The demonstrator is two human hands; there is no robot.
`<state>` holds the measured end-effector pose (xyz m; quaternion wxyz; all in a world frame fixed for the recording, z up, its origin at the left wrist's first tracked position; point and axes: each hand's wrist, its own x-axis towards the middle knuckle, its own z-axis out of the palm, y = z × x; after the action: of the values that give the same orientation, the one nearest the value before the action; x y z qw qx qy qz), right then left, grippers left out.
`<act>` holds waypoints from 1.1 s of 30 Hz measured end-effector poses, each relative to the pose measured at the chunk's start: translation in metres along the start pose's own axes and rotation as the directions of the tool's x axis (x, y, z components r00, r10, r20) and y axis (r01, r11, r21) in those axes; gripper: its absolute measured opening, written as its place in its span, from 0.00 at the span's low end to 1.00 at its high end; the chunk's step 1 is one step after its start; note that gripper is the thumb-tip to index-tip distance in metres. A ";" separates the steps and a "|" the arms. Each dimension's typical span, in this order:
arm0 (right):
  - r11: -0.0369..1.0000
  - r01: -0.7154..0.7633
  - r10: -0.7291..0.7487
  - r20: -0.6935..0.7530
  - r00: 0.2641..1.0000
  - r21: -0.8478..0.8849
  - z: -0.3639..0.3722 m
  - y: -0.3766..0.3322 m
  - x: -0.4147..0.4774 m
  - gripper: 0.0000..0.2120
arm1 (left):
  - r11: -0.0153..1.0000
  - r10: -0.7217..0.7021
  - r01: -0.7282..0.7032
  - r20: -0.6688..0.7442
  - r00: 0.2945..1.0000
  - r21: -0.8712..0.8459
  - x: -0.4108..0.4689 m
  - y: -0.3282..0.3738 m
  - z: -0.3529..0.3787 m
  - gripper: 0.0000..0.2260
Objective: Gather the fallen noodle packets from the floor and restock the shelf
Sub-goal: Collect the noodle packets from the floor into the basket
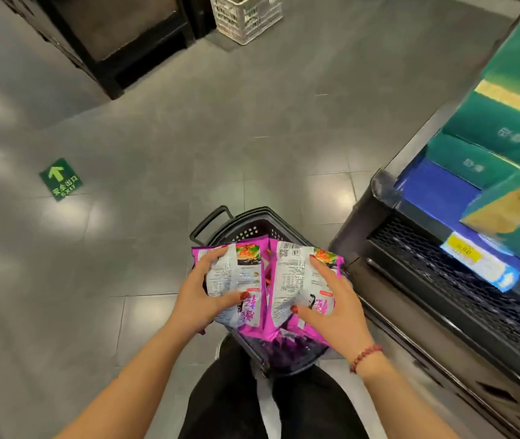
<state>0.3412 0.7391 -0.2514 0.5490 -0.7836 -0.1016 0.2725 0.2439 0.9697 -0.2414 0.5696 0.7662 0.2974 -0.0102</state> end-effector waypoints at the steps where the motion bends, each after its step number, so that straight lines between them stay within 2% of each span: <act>1: 1.000 -0.015 0.015 -0.011 1.000 0.001 0.002 0.002 0.005 0.38 | 1.000 -0.005 0.005 0.017 1.000 0.006 0.011 -0.002 -0.001 0.33; 4: 0.996 -0.089 0.090 -0.058 0.994 0.017 0.012 0.013 0.023 0.39 | 0.999 -0.017 0.013 0.102 0.995 0.035 0.050 -0.014 -0.006 0.33; 8: 0.980 -0.190 0.181 -0.146 0.973 -0.056 0.039 0.035 0.055 0.38 | 0.995 -0.064 0.047 0.201 0.977 0.089 0.105 -0.045 -0.014 0.33; 12: 0.962 -0.273 0.268 -0.245 0.932 0.013 0.074 0.068 0.088 0.38 | 0.990 -0.083 0.044 0.299 0.951 0.135 0.169 -0.085 -0.021 0.34; 16: 0.944 -0.329 0.305 -0.351 0.885 -0.009 0.114 0.123 0.126 0.39 | 0.978 -0.034 -0.050 0.392 0.919 0.203 0.232 -0.136 -0.007 0.34; 20: 0.922 -0.387 0.354 -0.386 0.852 -0.008 0.149 0.185 0.163 0.39 | 0.959 0.027 -0.163 0.495 0.868 0.234 0.278 -0.201 0.031 0.34; 27: 0.907 -0.412 0.336 -0.429 0.838 -0.094 0.185 0.287 0.209 0.37 | 0.923 0.124 -0.295 0.535 0.835 0.248 0.337 -0.297 0.083 0.35; 33: 0.883 -0.459 0.367 -0.466 0.805 -0.098 0.219 0.354 0.232 0.38 | 0.874 0.108 -0.355 0.581 0.807 0.330 0.369 -0.365 0.106 0.36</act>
<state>0.3664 0.8882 -0.7028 0.4003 -0.8797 0.1697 0.1924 0.4109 1.1037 -0.7259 0.4467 0.8670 0.0152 -0.2205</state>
